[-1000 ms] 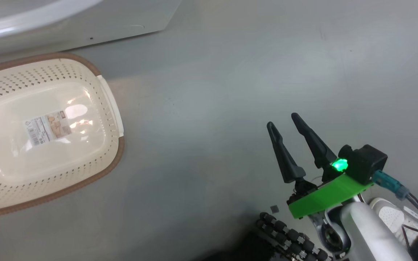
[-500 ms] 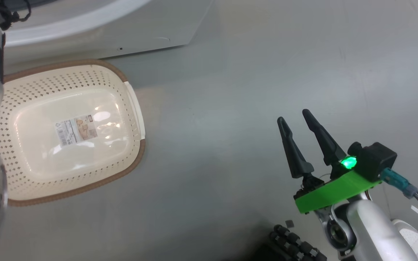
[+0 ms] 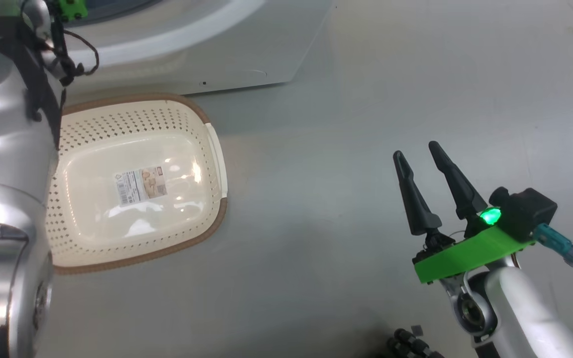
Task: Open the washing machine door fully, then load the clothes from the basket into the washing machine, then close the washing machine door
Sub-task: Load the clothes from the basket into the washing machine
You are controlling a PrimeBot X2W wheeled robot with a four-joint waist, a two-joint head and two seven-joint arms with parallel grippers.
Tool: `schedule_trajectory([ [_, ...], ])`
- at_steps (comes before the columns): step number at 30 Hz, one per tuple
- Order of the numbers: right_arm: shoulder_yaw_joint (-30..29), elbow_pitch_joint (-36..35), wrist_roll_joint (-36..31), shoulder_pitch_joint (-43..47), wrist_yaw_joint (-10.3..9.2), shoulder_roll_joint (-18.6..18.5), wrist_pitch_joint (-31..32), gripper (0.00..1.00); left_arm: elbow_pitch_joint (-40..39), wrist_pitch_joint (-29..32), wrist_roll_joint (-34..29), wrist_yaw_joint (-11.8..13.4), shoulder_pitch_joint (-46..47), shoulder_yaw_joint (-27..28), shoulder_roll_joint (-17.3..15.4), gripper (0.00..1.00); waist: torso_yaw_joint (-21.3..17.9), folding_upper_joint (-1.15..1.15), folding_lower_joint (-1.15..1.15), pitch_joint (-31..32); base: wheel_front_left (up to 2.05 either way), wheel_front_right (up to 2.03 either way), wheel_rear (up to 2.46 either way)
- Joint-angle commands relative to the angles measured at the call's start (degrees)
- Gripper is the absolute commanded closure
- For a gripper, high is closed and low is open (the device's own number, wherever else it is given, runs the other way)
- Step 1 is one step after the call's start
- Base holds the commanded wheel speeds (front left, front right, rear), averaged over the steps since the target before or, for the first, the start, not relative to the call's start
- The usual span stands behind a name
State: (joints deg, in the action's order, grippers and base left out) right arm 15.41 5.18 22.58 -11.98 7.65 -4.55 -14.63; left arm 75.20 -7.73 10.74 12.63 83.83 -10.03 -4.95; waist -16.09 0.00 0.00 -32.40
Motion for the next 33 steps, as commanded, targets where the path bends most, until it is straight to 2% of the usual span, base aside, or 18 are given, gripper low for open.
schedule_trajectory([
  [1,0.6,-1.4,-0.7,0.0,-0.16,-0.9,-0.4,0.0,-1.4,-1.0,0.5,-0.5,-0.1,0.2,-1.3,0.0,0.9,0.0,0.0,1.1,0.0,0.0,0.0],
  [12,-2.2,-1.2,-1.4,0.7,-0.16,-0.9,-0.4,0.0,-1.6,-5.7,4.0,-4.3,-6.7,1.0,1.0,0.0,3.9,0.0,0.0,6.0,0.0,0.0,0.0],
  [20,-4.0,-1.3,-2.3,1.4,-0.16,-1.4,-0.4,0.0,-5.1,-7.2,6.3,-7.7,-14.0,-0.1,2.0,0.0,5.8,0.0,0.0,9.5,0.0,0.0,0.0],
  [24,-4.6,-1.2,-2.6,2.7,-0.16,-1.6,-0.4,0.0,-11.5,-7.2,7.5,-8.6,-21.2,-3.2,2.0,0.0,6.7,0.0,0.0,11.9,0.0,0.0,0.0],
  [33,-5.7,-1.7,-3.3,4.9,-0.16,-2.3,-0.4,0.0,-31.2,-7.3,10.7,-6.4,-41.2,-9.0,2.1,0.0,8.6,0.0,0.0,14.5,0.0,0.0,0.0],
])
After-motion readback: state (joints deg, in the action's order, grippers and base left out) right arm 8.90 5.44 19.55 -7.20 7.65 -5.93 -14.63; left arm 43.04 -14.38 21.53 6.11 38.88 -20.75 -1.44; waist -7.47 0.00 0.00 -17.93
